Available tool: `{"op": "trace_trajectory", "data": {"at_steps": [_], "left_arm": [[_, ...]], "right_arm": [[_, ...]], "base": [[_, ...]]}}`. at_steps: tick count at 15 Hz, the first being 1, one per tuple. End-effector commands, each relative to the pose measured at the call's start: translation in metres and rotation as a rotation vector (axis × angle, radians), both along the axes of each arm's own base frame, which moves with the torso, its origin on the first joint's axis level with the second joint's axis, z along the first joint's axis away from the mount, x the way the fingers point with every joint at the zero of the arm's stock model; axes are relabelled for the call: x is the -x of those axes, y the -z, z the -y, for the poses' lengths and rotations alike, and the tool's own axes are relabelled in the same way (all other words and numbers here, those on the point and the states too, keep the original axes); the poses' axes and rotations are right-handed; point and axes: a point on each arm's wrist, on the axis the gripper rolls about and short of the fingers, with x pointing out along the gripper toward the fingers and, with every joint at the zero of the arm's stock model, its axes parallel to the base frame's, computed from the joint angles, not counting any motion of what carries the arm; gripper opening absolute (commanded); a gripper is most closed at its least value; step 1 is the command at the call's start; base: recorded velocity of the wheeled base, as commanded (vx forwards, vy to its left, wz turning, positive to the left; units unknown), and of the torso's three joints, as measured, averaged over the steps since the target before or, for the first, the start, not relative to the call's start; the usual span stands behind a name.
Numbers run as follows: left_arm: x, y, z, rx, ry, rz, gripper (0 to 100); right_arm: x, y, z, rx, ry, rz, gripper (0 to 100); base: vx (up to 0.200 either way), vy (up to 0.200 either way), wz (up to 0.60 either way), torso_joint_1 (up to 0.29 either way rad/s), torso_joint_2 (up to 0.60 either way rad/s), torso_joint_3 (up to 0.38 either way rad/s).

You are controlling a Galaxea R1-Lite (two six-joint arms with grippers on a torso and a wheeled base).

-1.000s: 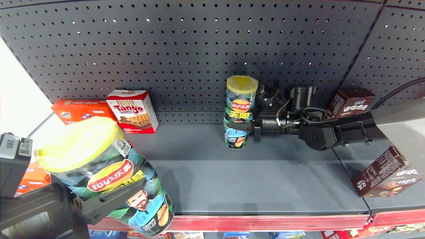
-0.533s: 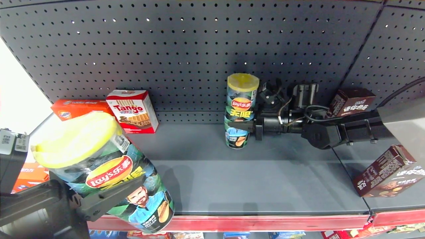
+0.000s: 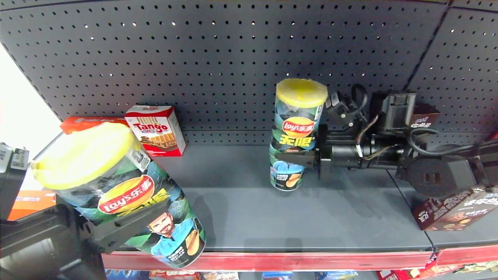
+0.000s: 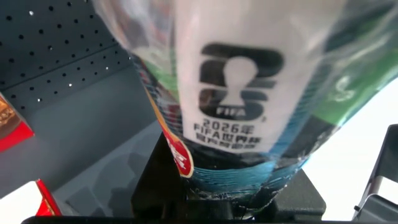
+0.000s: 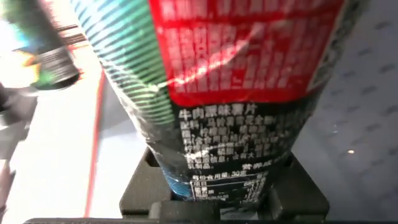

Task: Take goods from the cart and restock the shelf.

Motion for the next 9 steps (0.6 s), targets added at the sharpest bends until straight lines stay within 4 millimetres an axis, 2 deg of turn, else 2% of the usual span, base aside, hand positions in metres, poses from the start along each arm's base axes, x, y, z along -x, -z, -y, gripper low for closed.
{"op": "trace_trajectory", "data": {"at_steps": [1,5,9], "left_arm": [[-0.002,-0.002,0.001,0.002,0.000,0.004,0],[-0.003,-0.003,0.001,0.003,-0.003,0.007,0],[-0.003,-0.003,0.001,0.003,-0.003,0.007,0]], "right_arm": [[0.043,0.003,0.010,-0.020,-0.034,0.036,0],[0.065,0.042,0.011,0.003,-0.065,-0.003,0],[0.065,0.058,0.014,0.018,-0.057,-0.029,0]], "base": [[0.000,0.000,0.00,0.000,0.00,0.000],[0.000,0.000,0.00,0.000,0.00,0.000],[0.000,0.000,0.00,0.000,0.00,0.000]]}}
